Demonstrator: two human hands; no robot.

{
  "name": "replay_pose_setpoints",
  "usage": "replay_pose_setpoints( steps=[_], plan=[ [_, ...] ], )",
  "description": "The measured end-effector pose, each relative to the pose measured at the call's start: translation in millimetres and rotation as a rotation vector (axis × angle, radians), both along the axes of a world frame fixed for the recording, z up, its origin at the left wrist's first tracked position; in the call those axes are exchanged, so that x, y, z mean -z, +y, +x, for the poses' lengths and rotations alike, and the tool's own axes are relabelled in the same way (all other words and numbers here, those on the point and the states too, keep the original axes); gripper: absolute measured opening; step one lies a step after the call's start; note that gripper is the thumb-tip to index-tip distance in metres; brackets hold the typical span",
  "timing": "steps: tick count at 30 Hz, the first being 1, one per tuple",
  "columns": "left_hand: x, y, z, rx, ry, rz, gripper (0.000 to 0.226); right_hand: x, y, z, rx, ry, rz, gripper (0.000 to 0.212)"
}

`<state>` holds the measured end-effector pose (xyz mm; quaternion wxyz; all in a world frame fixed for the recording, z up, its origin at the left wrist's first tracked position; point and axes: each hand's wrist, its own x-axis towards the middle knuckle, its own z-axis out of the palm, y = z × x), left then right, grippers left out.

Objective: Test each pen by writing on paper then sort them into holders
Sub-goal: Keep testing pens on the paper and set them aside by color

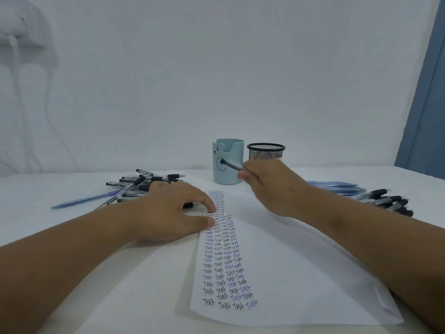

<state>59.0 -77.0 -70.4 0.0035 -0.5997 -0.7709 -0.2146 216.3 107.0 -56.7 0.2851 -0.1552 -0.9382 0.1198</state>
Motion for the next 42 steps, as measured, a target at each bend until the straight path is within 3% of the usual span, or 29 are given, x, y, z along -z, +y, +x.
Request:
replay_pose_setpoints(
  steps=[3, 7, 13, 18, 22, 27, 33, 36, 42],
  plan=[
    [1, 2, 3, -0.01, 0.01, 0.061, 0.02, -4, 2, 5, -0.053, -0.09, -0.056, 0.006],
    [6, 6, 8, -0.045, 0.043, 0.139, 0.022, -25, 20, 20, -0.04, -0.246, 0.043, 0.014],
    [9, 5, 11, -0.043, 0.011, 0.18, 0.022, -64, 72, 78, 0.235, -0.507, -0.018, 0.043],
    [7, 5, 15, -0.016, -0.015, 0.174, 0.034, -74, 91, 116, 0.427, -0.631, -0.031, 0.034],
    [8, 3, 16, -0.03, -0.032, 0.187, 0.047, -70, 95, 115, 0.445, -0.711, -0.028, 0.04],
    [7, 2, 16, -0.047, -0.047, 0.211, 0.042, -67, 80, 96, 0.331, -0.553, 0.037, 0.039],
    [-10, 2, 1, -0.073, -0.007, 0.214, 0.004, -29, 21, 30, -0.025, -0.277, 0.099, 0.02],
    [-25, -10, -19, -0.126, -0.031, 0.216, 0.013, -10, -13, 10, -0.173, -0.266, 0.096, 0.017],
    [-48, -39, -47, -0.2, 0.03, -0.085, 0.019, 8, -27, -1, -0.239, -0.281, 0.143, 0.016]
  ],
)
